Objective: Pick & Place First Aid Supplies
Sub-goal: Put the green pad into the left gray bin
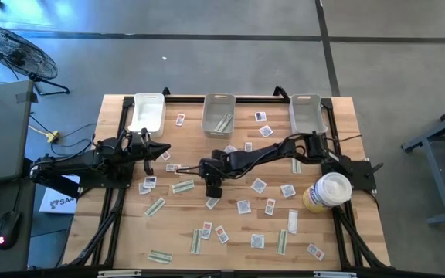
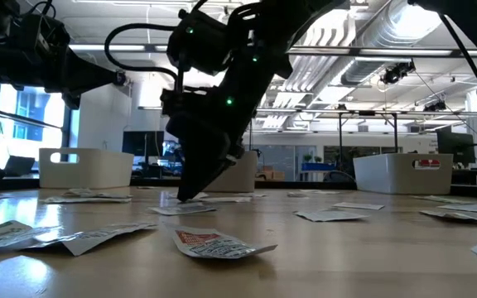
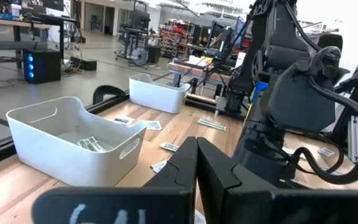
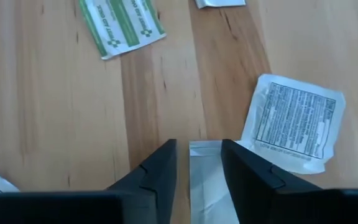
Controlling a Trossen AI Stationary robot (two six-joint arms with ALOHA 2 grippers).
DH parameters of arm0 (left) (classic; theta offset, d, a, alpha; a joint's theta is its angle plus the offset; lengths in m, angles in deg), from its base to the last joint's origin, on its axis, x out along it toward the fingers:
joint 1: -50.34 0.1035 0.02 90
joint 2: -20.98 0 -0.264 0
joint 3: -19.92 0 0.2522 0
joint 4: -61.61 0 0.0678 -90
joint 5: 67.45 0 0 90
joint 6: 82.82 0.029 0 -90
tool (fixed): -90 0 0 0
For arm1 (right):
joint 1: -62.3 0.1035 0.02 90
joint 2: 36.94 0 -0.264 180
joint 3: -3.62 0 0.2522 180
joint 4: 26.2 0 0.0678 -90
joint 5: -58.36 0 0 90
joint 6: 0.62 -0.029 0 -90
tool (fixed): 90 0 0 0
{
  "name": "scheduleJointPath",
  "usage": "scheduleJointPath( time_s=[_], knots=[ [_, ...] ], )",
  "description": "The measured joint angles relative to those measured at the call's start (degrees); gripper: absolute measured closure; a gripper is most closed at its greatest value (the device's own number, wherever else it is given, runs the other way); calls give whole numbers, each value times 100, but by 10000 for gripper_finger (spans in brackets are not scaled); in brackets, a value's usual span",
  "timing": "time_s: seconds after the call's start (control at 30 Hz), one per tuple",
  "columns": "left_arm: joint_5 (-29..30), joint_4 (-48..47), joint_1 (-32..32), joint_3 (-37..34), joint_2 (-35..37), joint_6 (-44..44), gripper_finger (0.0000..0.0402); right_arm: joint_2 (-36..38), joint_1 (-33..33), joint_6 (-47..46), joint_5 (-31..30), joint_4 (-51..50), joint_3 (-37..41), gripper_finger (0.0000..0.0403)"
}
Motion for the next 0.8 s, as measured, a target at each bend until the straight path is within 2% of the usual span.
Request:
scheduleJointPath(
  time_s=[0.13, 0.4, 0.53, 0.7, 0.8],
  knots=[
    [-2, -1, 0, 2, 2, 0, 401, -107, -12, 276, 33, -80, -17, 318],
    [0, -2, -2, 1, 0, 0, 401, -122, 19, 110, 182, -94, -9, 394],
    [-1, -2, 1, 2, 2, 0, 401, 52, 48, -53, 168, -101, 14, 396],
    [0, -2, -1, 1, 2, 0, 401, 551, 77, -168, 498, -207, 54, 401],
    [2, 0, 0, 2, 2, 2, 401, 1027, 57, -135, 299, -100, 22, 399]
  ],
)
